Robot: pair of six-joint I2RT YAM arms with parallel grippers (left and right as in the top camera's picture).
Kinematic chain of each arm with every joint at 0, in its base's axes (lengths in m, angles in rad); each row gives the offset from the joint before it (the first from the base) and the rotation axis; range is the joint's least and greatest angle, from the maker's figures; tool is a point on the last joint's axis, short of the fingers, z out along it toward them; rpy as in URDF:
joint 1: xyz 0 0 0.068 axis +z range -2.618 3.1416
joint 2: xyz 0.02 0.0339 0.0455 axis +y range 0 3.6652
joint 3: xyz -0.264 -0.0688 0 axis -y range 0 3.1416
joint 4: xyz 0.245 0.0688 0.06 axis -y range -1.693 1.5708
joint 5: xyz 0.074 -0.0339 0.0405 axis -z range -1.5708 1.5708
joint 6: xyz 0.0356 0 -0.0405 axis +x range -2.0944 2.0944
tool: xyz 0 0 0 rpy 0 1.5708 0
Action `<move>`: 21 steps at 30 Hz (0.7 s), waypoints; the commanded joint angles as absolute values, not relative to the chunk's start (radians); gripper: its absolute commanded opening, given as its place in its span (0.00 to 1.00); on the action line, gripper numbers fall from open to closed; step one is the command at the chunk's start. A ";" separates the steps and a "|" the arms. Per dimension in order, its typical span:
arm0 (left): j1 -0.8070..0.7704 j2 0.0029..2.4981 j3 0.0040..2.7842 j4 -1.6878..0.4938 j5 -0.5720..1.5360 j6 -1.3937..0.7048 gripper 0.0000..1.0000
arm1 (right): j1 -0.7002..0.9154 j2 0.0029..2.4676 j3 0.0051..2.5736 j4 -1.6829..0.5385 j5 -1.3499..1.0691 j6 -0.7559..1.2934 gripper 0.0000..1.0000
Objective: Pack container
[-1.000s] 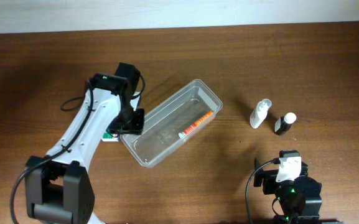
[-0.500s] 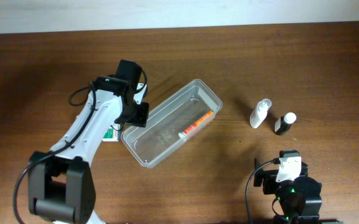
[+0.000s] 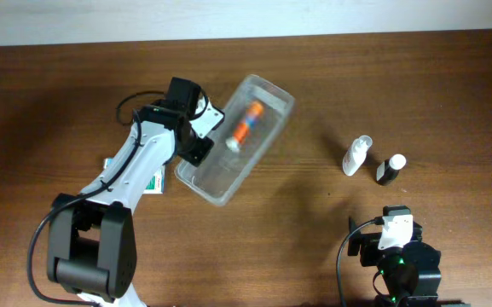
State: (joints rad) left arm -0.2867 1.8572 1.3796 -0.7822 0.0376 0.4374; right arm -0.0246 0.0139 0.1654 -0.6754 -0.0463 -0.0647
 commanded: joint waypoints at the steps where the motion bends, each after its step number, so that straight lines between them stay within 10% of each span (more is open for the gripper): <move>1: -0.314 1.869 1.376 -0.741 0.086 0.749 0.01 | -0.028 0.007 0.160 -0.674 -0.052 -0.071 0.98; 6: -0.343 1.869 1.376 -0.722 0.083 0.817 0.13 | -0.028 0.007 0.160 -0.674 -0.052 -0.071 0.98; 21: -0.344 1.923 1.376 -0.725 0.169 1.287 0.02 | -0.028 0.007 0.160 -0.674 -0.052 -0.071 0.98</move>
